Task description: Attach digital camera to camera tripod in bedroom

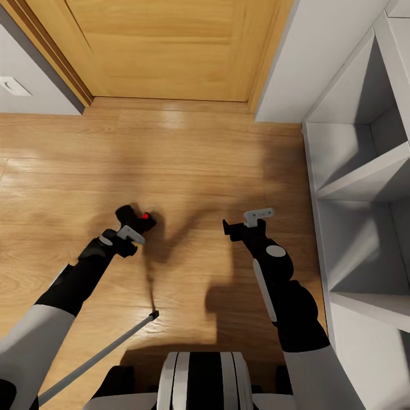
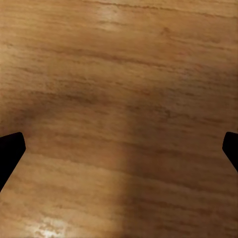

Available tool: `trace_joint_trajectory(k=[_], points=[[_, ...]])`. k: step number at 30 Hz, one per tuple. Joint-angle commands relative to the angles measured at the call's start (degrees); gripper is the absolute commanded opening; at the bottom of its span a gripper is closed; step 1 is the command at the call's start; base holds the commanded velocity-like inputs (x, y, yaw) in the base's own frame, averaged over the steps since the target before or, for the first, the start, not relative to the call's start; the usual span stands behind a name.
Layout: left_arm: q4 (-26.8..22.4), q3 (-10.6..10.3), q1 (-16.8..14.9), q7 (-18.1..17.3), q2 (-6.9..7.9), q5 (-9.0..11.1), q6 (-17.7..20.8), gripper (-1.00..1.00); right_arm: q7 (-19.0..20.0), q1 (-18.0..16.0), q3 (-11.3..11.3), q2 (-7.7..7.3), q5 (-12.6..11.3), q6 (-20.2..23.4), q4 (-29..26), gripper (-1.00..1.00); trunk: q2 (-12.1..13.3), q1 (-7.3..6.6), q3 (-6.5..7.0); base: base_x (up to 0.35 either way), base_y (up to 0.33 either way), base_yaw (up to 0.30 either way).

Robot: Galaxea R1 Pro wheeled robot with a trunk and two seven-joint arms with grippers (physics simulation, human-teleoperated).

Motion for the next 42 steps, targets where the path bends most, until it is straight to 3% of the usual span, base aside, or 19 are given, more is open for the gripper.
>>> trace_joint_trajectory(k=[1,8,19,22,29,36,42], points=[[-0.1,-0.9,0.0,-0.5,0.01,-0.7,0.2,1.00,0.1,0.0,0.0,0.01,0.5,0.3,-0.1,1.00,0.0,-0.01,-0.03,0.000,0.000,0.000],[-0.7,-2.1,0.0,-0.4,-0.11,-1.3,0.1,1.00,0.1,0.0,0.0,0.01,0.5,0.4,0.1,1.00,0.0,-0.01,-0.03,0.000,0.000,0.000],[-2.4,-2.4,0.0,-0.4,-0.15,-9.7,0.2,1.00,0.1,0.0,0.0,0.01,0.5,0.3,0.4,1.00,0.0,-0.01,-0.03,0.000,0.000,0.000],[-2.4,-2.4,0.0,-0.4,-0.15,-10.6,0.2,1.00,0.1,0.0,0.0,0.01,0.5,0.3,0.4,1.00,0.0,-0.01,-0.03,0.000,0.000,0.000],[-2.2,-2.9,0.0,-0.4,-0.15,-11.4,0.2,1.00,0.1,0.0,0.0,0.01,0.5,0.3,0.4,1.00,0.0,-0.01,-0.03,0.000,0.000,0.000],[-2.3,-6.6,0.0,-0.4,-0.15,-11.6,0.2,1.00,0.1,0.0,0.0,0.01,0.5,0.3,0.4,1.00,0.0,-0.01,-0.03,0.000,0.000,0.000],[-2.4,-7.7,0.0,-0.3,-0.37,-11.6,0.2,1.00,0.1,0.0,0.0,0.01,0.5,0.3,0.4,1.00,0.0,-0.01,-0.03,0.000,0.000,0.000]])
